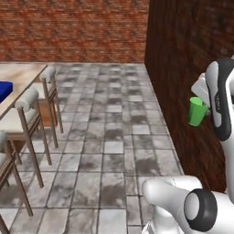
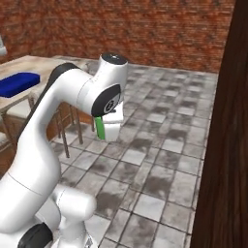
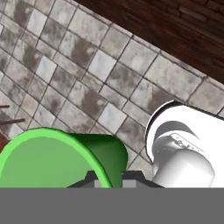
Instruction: There is a tray on the dining counter. Grab the cup, mug, and pitcher and place them on the tray. The pitcher may be placed next to the tray if it cannot fit the tray.
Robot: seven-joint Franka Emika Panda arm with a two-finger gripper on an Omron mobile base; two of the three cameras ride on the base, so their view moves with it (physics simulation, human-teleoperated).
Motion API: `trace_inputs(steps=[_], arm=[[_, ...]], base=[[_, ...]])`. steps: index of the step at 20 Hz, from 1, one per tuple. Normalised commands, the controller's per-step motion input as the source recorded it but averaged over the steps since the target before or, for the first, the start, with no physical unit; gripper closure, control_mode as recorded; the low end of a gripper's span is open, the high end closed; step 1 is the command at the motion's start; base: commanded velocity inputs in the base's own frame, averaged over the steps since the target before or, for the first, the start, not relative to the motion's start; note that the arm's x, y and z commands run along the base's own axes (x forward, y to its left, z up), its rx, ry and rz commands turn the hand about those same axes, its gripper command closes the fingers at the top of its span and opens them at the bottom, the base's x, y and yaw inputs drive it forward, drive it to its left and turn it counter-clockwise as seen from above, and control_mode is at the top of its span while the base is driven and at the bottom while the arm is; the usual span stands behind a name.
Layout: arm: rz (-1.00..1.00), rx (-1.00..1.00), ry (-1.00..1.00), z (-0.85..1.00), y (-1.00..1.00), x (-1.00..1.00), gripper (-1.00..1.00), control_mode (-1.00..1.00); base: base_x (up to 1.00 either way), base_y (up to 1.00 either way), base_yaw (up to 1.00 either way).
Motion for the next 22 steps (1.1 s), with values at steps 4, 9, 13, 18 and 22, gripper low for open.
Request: trace_inputs(steps=[4,9,13,18,22], arm=[[0.00,0.00,0.00,0.00,0.00,0.00,1.00,1.00],[0.00,0.00,0.00,0.00,0.00,0.00,1.00,1.00],[0.00,0.00,0.00,0.00,0.00,0.00,1.00,1.00],[0.00,0.00,0.00,0.00,0.00,0.00,1.00,1.00],[0.00,0.00,0.00,0.00,0.00,0.00,1.00,1.00]], base=[[1.00,0.00,0.13],[1.00,0.00,0.14],[1.00,0.00,0.20],[1.00,-0.03,0.33],[1.00,-0.09,0.46]])
